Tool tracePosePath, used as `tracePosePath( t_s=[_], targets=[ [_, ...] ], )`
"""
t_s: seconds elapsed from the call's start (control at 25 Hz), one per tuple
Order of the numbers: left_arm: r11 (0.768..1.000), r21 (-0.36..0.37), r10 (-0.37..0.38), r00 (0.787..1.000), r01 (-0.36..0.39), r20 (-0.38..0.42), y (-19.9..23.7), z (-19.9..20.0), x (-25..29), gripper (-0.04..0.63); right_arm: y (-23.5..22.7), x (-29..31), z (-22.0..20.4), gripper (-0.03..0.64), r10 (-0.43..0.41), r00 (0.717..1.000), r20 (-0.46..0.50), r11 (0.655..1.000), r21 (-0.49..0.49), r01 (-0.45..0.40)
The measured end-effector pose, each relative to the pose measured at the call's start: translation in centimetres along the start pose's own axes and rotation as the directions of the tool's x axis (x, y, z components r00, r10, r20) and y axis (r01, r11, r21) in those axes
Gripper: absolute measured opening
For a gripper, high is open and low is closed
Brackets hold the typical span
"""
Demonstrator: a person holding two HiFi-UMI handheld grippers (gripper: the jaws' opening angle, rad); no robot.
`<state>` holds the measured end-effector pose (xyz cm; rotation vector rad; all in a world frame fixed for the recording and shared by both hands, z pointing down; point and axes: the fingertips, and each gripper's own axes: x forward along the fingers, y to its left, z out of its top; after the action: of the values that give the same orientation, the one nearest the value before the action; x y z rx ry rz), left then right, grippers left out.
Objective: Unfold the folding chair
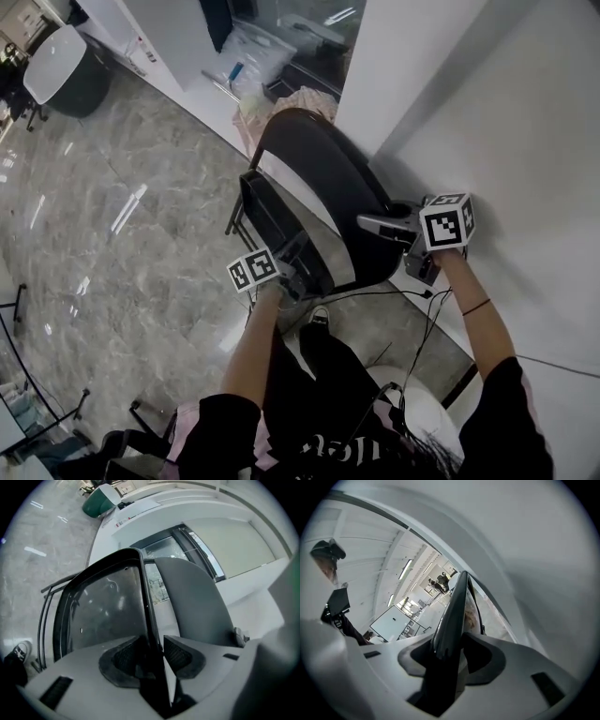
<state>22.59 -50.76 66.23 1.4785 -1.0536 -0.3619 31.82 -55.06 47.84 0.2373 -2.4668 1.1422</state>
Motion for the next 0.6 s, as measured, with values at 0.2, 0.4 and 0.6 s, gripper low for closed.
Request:
tracePosePath(
  t_s=[0.2, 0.4, 0.6],
  targets=[
    [0.998, 0.034, -0.050, 0.999, 0.051, -0.021, -1.1, 0.1, -0.6, 0.046, -0.4, 0.2, 0.2, 0.145, -0.057, 0.998, -0.021, 0.997, -0.056, 0.056],
    [0.997, -0.016, -0.079, 0.997, 0.078, -0.020, -0.7, -0.5, -3.1, 0.043, 2.1, 1.0, -1.5, 0.141, -0.101, 0.994, -0.040, 0.991, -0.087, 0.097],
    [0.987, -0.033, -0.156, 0.988, 0.156, -0.012, -0.5, 0.1, -7.7, 0.038, 6.2, 3.1, -2.2, 0.141, -0.138, 0.988, -0.065, 0.982, -0.138, 0.128]
  ],
)
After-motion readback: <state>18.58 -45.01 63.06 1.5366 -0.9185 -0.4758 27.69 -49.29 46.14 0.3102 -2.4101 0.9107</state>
